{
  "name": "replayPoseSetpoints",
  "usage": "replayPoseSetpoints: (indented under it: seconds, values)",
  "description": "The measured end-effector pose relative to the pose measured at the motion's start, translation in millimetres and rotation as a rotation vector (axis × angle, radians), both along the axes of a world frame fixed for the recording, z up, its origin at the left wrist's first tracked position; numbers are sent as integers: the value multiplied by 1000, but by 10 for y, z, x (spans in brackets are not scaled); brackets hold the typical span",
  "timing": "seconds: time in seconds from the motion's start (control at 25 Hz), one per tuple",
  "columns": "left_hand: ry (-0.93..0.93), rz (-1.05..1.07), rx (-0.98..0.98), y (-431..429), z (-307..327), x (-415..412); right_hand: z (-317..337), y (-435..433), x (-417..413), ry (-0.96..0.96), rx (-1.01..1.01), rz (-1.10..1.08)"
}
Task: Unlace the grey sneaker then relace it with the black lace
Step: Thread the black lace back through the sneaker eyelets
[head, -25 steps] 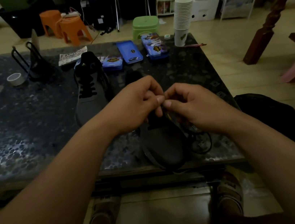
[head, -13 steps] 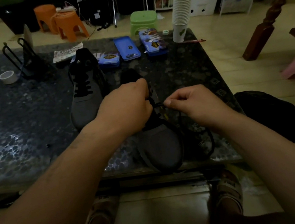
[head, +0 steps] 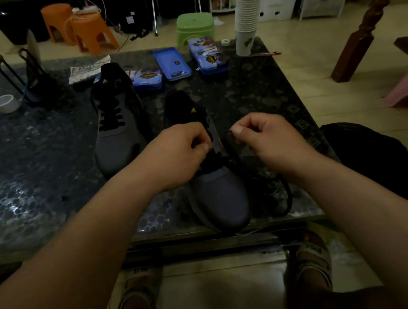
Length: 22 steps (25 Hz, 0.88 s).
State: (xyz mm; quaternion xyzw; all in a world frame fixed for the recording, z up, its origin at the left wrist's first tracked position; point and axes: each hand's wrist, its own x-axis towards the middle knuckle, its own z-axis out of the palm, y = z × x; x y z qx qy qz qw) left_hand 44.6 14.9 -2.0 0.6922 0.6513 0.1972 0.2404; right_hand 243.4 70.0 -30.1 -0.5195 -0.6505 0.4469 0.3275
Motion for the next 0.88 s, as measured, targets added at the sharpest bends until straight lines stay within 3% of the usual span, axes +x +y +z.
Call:
replayPoseSetpoints:
  seconds: [0.16,0.36,0.64,0.88]
  values:
    - [45,106,37,72,-45,62,1,32,-71,-7,120,46]
    - [74,100,17,106,-69,69,-83,59,-65,-244,89,109]
    - [104,-13,-48,68,55,3,-12,64,-5,-150,6,-15]
    - [-83,105,-45,92,48,41,-72,3,-42,-122,-185,146]
